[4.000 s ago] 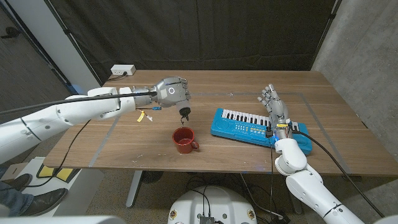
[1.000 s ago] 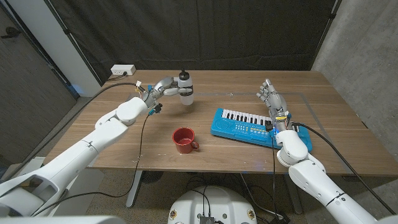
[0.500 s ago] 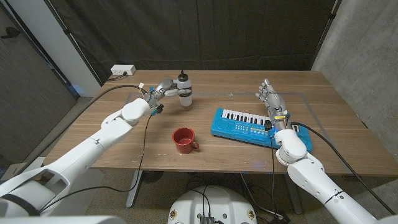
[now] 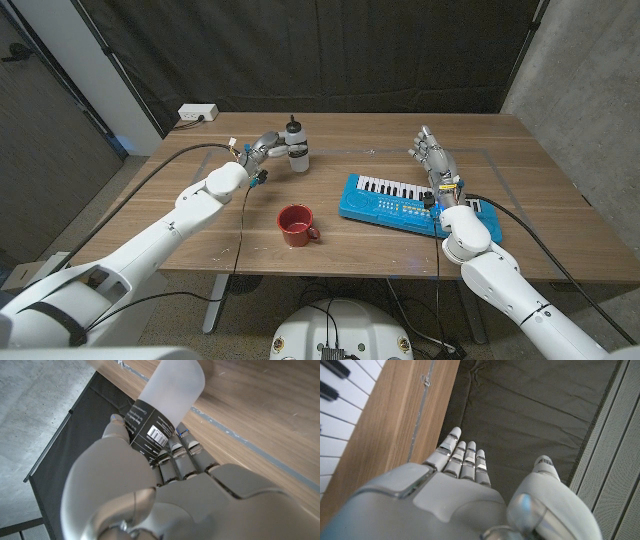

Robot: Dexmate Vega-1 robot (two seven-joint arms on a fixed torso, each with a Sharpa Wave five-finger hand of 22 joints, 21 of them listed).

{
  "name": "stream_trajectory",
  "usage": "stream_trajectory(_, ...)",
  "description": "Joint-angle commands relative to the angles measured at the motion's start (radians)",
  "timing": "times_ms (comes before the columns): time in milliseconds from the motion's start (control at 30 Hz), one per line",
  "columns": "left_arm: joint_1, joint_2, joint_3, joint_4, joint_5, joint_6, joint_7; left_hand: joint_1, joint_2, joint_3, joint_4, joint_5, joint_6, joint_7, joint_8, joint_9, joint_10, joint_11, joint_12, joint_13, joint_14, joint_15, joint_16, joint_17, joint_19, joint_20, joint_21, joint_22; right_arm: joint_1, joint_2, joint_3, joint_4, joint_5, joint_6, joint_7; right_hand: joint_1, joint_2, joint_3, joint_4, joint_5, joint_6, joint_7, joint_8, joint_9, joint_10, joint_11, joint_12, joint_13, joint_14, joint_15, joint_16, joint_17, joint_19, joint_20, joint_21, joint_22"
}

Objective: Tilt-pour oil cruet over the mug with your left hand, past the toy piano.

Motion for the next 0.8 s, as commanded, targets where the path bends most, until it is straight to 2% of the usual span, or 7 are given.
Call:
stream_trajectory(33,-0.017,-0.013,0.037,0.024,0.011,0.04,0.011,0.001,-0.002,0.001,0.0,0.0,-0.007,0.0,0.0,0.005,-0.014,0.0,0.002,0.002,-0.015,-0.058,0.0,0.004,-0.011,-0.007,-0.006,0.004,0.011,0.0,-0.008,0.004,0.001,-0.008,0.0,0.004,0.007,-0.006,0.0,0.001,0.004,0.001,-0.001,0.005,0.008,-0.001,-0.005,0.006,0.006,-0.002,-0.003,0.003,0.01,-0.018,-0.001,0.002)
stream_trajectory(367,-0.023,-0.007,0.055,0.029,0.032,0.061,0.019,0.009,-0.007,0.003,-0.006,-0.001,-0.019,-0.001,0.0,0.005,-0.029,0.005,0.002,0.003,-0.032,-0.051,-0.001,0.004,-0.029,0.002,-0.015,0.005,0.009,-0.005,-0.006,-0.001,-0.001,-0.012,-0.004,0.004,0.008,-0.007,0.0,0.001,0.005,0.0,-0.001,0.005,0.008,-0.002,-0.005,0.006,0.005,-0.002,-0.004,0.003,0.011,-0.018,-0.004,0.002)
stream_trajectory(800,-0.032,0.007,0.07,0.018,0.062,0.069,0.019,-0.039,-0.044,-0.03,0.011,-0.003,-0.052,0.002,-0.003,0.004,-0.06,0.008,0.002,0.003,-0.08,-0.031,-0.003,0.005,-0.072,0.016,-0.037,0.005,0.004,-0.005,-0.002,0.001,0.001,-0.002,-0.004,0.003,0.008,-0.008,-0.001,0.001,0.005,0.0,-0.001,0.005,0.01,-0.001,-0.005,0.006,0.005,-0.002,-0.004,0.003,0.011,-0.017,-0.007,0.002)
